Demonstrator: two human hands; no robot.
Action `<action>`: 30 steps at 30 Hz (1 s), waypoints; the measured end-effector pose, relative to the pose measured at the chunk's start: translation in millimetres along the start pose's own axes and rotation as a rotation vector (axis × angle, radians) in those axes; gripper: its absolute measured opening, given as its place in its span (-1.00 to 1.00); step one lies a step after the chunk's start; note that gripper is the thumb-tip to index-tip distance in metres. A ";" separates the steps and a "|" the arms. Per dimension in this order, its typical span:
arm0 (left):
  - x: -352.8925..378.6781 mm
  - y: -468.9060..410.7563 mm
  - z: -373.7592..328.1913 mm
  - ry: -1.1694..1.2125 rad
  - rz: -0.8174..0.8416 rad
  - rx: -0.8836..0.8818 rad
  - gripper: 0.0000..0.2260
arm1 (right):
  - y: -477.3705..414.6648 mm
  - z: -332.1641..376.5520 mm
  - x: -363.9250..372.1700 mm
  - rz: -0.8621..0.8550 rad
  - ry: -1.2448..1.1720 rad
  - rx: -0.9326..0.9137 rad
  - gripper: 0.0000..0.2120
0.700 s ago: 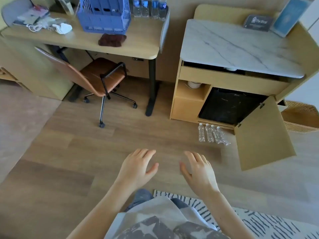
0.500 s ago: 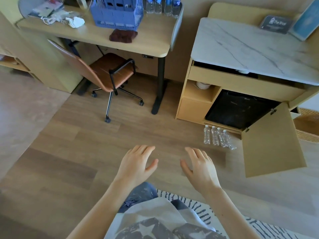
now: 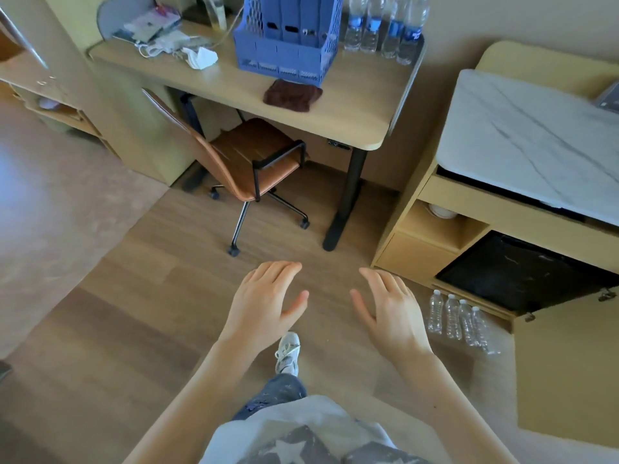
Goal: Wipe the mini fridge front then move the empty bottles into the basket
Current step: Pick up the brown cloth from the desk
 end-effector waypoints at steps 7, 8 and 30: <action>-16.2 -107.9 97.0 -0.016 0.030 -0.040 -0.59 | -136.8 20.8 37.9 0.011 0.007 0.030 -0.66; -22.6 -124.9 106.6 -0.024 0.021 -0.035 -0.59 | -156.1 25.7 38.9 0.003 0.006 0.037 -0.66; 15.7 -461.9 233.1 -0.024 0.036 -0.124 -0.67 | -530.6 -14.4 97.1 0.040 0.012 -0.080 -0.68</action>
Point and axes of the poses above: each hand's wrist, its own y-axis away from the middle knuckle, its own x-axis out of the palm, z = x × y, the point moved 9 cm from there along -y, towards the middle knuckle, and after that the axes turned 2 degrees about x, right-handed, at the moved point
